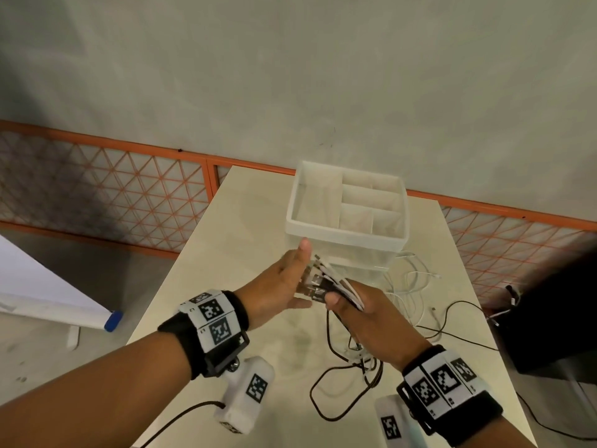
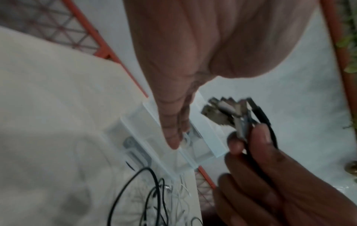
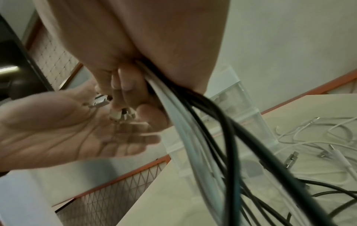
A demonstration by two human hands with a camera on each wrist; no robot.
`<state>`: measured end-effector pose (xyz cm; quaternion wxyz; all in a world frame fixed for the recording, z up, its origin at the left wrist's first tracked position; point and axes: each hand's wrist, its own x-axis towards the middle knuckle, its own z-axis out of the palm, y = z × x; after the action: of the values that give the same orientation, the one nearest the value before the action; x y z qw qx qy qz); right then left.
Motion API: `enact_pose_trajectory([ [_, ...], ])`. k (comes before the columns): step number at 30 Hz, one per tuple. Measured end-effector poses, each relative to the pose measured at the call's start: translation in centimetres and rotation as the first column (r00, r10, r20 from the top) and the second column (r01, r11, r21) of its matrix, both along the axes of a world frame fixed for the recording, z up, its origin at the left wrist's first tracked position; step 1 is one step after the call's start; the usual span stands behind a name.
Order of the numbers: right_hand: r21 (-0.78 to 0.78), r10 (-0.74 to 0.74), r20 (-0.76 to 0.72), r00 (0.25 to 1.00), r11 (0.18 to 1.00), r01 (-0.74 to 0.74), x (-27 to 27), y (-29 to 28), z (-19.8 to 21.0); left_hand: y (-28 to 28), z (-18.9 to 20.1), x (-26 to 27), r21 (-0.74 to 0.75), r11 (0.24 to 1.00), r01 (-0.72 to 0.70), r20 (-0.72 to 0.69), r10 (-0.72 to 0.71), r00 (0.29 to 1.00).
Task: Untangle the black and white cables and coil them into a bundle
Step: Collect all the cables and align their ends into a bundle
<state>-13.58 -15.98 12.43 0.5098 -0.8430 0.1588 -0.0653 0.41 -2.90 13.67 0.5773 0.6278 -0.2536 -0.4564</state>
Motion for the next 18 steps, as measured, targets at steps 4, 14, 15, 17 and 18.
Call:
enact_pose_trajectory([
  [4,0.002,0.031,-0.05,0.998,1.0,-0.031,0.5,0.8,-0.7,-1.7,0.1,-1.5,-0.041,0.996,-0.08,-0.038,0.079,0.996],
  [14,0.06,-0.12,-0.064,0.991,0.991,0.124,0.9,0.7,0.1,-2.4,-0.6,-2.3,0.073,0.989,-0.132,0.589,0.064,0.806],
  [15,0.061,-0.117,-0.048,0.992,0.991,0.12,0.9,0.6,0.1,-2.4,-0.7,-2.2,0.047,0.983,-0.176,0.598,0.113,0.793],
  [17,0.03,-0.109,-0.057,0.992,0.993,0.111,0.7,0.0,0.0,-2.3,-0.7,-1.4,0.032,0.959,-0.28,0.546,0.218,0.809],
  [18,0.007,-0.108,-0.065,0.992,0.994,0.109,0.5,-0.4,-0.1,-2.2,-0.8,-0.7,0.046,0.942,-0.332,0.469,0.274,0.84],
])
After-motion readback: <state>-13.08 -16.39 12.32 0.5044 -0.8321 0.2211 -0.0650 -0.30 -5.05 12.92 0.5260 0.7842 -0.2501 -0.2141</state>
